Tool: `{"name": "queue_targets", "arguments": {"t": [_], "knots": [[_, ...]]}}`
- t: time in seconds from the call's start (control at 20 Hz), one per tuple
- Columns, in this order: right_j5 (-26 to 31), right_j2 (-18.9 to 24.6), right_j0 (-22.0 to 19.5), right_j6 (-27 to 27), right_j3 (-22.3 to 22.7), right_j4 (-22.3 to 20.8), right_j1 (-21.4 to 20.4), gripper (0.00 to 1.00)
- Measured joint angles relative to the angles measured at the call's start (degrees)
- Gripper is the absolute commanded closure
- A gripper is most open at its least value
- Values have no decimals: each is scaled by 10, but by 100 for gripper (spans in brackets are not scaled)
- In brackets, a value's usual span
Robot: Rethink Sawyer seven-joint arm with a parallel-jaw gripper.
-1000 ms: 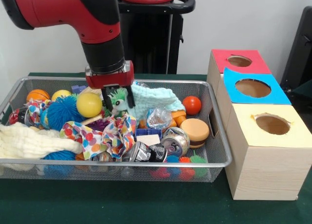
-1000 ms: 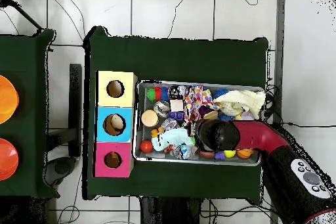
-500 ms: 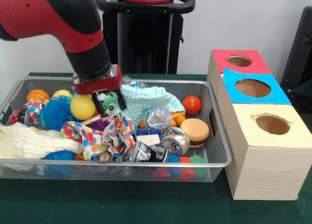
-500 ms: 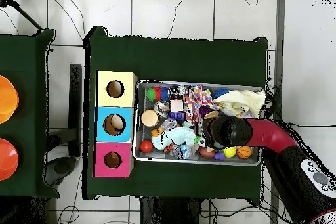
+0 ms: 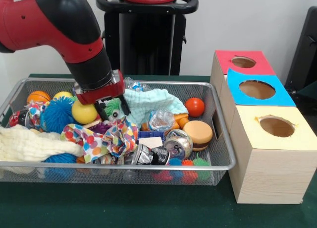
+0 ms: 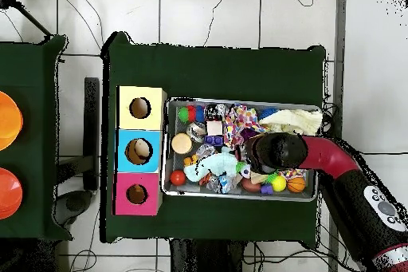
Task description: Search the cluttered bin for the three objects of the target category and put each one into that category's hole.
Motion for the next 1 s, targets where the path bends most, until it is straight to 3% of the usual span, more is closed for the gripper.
{"name": "queue_targets", "arguments": {"t": [0.35, 0.6, 1.0], "knots": [[38, 5, 0, -3, -16, 0, 4, 0], [95, 9, 7, -10, -55, 0, 20, 0], [243, 23, 26, -67, -135, -1, 34, 0]]}}
